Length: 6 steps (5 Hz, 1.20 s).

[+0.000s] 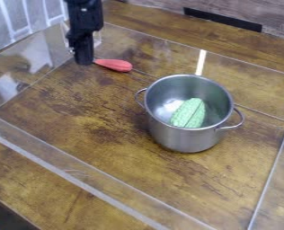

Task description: Move the pink spoon to the left

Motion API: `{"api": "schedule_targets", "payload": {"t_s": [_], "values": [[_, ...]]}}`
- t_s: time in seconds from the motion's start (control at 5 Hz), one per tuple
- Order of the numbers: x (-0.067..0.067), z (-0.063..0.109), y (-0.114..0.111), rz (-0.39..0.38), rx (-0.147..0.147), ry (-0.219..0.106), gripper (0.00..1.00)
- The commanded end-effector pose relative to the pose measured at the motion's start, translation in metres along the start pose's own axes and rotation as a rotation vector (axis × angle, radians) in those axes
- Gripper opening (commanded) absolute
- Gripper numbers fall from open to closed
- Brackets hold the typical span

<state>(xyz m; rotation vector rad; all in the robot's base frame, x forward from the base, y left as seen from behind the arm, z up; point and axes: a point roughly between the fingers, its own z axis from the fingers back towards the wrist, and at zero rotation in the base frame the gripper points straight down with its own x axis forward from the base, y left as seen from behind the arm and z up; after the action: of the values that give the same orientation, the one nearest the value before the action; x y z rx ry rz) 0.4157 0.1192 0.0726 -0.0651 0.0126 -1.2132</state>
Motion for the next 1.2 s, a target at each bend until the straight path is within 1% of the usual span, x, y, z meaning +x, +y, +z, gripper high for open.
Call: {"api": "schedule_targets", "payload": {"t_s": [0.0,0.4,0.6,0.8,1.0], "values": [[-0.011,0.050,0.007,0.020,0.099,0.010,0.00],[-0.029,0.056,0.005,0.034,0.129,0.020,0.00],[-0.037,0.055,0.001,0.040,0.148,0.015,0.00],[-0.047,0.052,-0.001,0.043,0.162,0.001,0.00],[-0.054,0.047,0.001,0.040,0.163,-0.015,0.00]]}}
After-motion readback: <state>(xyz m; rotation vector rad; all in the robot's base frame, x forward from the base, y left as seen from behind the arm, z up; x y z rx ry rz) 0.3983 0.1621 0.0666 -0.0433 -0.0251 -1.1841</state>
